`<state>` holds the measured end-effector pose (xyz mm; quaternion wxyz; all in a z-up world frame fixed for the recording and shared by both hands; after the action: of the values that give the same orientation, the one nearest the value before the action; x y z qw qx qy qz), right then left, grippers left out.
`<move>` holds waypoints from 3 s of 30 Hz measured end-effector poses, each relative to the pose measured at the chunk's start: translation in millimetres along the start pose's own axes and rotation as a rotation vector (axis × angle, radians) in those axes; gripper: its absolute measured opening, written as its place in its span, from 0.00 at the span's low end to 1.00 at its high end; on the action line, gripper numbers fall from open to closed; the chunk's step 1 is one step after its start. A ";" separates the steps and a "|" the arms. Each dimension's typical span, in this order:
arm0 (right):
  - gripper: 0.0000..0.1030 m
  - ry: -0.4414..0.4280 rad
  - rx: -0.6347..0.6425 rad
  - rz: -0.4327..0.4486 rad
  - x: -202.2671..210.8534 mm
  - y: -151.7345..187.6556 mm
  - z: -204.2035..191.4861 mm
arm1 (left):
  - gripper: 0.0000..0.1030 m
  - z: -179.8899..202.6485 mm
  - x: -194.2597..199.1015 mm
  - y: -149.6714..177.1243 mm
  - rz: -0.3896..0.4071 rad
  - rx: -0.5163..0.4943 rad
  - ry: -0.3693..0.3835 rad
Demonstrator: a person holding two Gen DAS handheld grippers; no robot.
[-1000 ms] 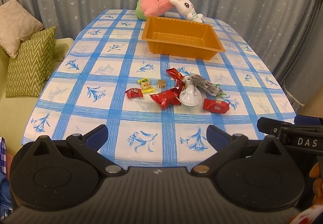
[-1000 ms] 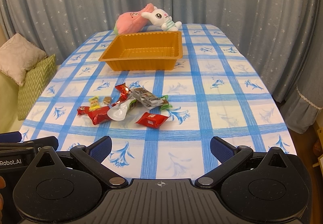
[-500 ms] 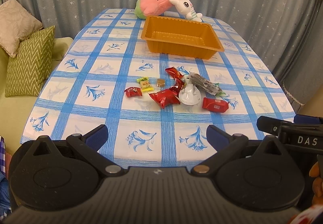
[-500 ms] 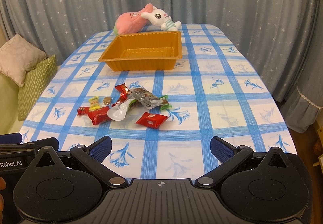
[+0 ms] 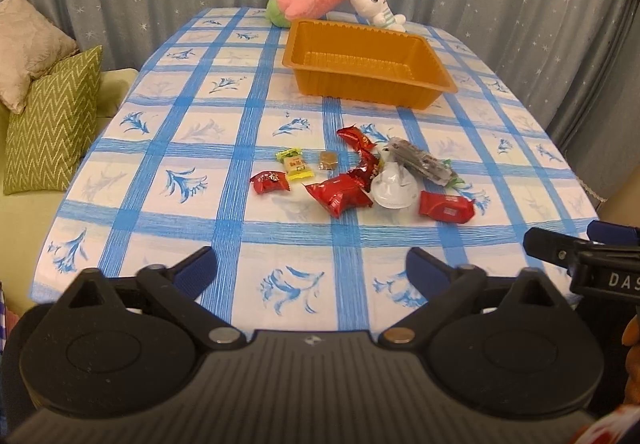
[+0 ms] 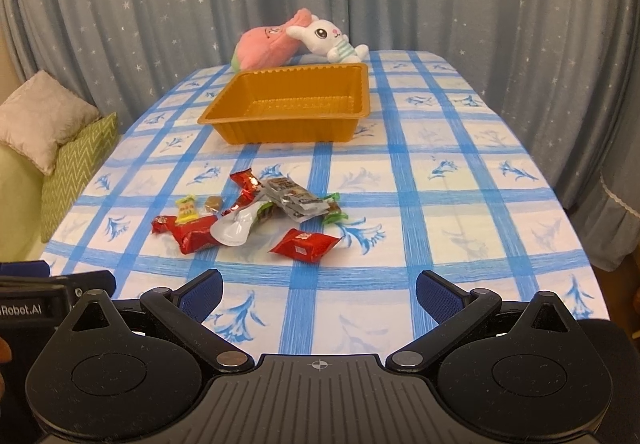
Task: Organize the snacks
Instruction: 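Grasp the red candy packet with the left tool while the right tool grasps another red packet, then carry both red packets over the orange tray and open both tools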
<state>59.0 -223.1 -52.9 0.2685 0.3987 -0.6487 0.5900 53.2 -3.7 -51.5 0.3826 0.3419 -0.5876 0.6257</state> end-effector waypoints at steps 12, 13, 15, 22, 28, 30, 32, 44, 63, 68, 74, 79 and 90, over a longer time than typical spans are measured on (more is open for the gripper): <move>0.83 -0.030 0.053 -0.007 -59.5 -14.6 12.0 | 0.84 1.2 -66.8 -47.7 -0.009 -0.258 0.055; 0.83 -0.037 0.054 -0.009 -64.6 -16.0 12.9 | 0.82 3.1 -72.7 -51.0 -0.010 -0.283 0.060; 0.82 -0.042 0.074 -0.014 -74.6 -18.5 14.0 | 0.79 7.3 -84.3 -56.9 -0.011 -0.338 0.072; 0.80 -0.047 0.201 -0.011 -101.7 -28.1 12.8 | 0.65 10.2 -122.7 -72.7 -0.033 -0.463 0.091; 0.76 -0.076 0.317 -0.013 -119.9 -35.0 5.4 | 0.54 13.9 -135.5 -75.2 -0.030 -0.535 0.149; 0.73 -0.072 0.354 -0.022 -126.8 -37.0 3.4 | 0.46 15.6 -139.1 -74.2 -0.038 -0.544 0.164; 0.71 -0.076 0.376 -0.034 -133.5 -39.7 2.3 | 0.40 16.9 -142.0 -72.3 -0.052 -0.548 0.175; 0.37 -0.123 0.389 -0.120 -148.7 -34.8 -0.8 | 0.31 16.9 -143.0 -65.7 -0.071 -0.491 0.189; 0.25 -0.124 0.318 -0.027 -116.3 -35.4 -3.0 | 0.25 1.6 -106.4 -77.0 0.030 -0.326 0.109; 0.25 -0.133 0.246 0.038 -100.9 -50.1 3.7 | 0.25 -1.5 -95.6 -92.0 0.082 -0.276 0.092; 0.25 -0.132 0.174 0.088 -90.3 -70.0 14.8 | 0.25 1.9 -90.0 -117.4 0.133 -0.248 0.095; 0.25 -0.108 0.153 0.113 -92.4 -95.1 20.3 | 0.25 9.1 -92.0 -145.6 0.175 -0.232 0.095; 0.25 -0.069 0.132 0.209 -112.2 -182.9 29.8 | 0.25 24.0 -111.1 -217.6 0.240 -0.213 0.098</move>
<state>275.6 -227.2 -48.6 0.1563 0.3656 -0.6551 0.6424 296.8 -32.5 -44.1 0.3673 0.1957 -0.6680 0.6169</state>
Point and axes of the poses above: each gripper's, at about its wrist camera, not at the fingertips, and x roughly against the way its jaws point, z to its right, y to its underside, the point moved 4 cm from there along -x, roughly the way its jaws point, and after that the axes turned 12 degrees about -z, right-handed, at the moved point
